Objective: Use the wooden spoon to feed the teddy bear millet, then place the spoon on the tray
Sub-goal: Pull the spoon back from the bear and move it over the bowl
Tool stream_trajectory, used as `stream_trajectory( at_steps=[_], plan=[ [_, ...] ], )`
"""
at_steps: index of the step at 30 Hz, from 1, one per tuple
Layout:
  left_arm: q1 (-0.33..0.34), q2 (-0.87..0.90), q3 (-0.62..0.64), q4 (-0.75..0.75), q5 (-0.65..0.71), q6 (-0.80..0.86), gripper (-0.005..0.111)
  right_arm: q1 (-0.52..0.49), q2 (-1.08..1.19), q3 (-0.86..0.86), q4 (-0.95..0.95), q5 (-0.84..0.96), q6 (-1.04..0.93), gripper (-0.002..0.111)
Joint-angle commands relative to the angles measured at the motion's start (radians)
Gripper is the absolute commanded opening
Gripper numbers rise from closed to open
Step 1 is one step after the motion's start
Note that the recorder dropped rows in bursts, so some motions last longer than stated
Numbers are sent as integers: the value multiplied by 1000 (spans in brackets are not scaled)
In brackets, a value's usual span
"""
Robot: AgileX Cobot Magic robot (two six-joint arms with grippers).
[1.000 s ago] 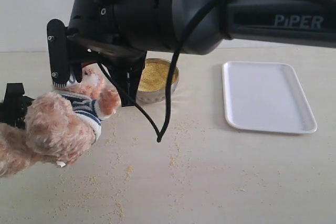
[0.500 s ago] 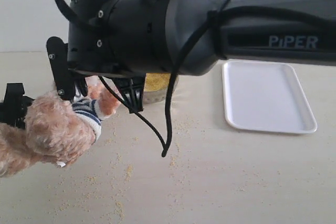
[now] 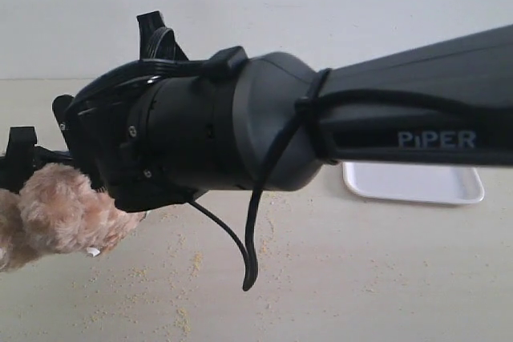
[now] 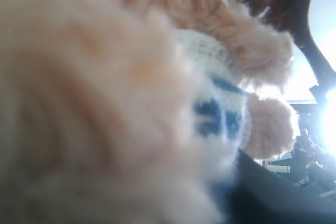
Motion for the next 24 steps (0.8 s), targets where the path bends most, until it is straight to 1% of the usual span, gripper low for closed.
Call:
stream_trajectory(
  at_steps=[1,8,14,16,19,22,24],
  plan=[
    [-1,-3,-4,-19,31,4,5,2,-6,5,-39,13,23,0],
    [-1,-3,-4,-19,31,4,5,-2,-18,1,-25,38,43,0],
    [-1,-3,-4,-19,31,4,5,-41,-127,1,120,18,44,0],
    [-1,-3,-4,-19,31,4,5,-69,-179,1,190,-8,40,0],
    [-1,-3,-4,-19,31,25,5,-123,-249,1,313,-54,-21,0],
    [-1,-3,-4,-19,31,35,5,-201,-287,1,478,-106,-117,0],
    [-1,-3,-4,-19,31,35,5,-270,-287,-1,575,-101,-205,0]
  ],
)
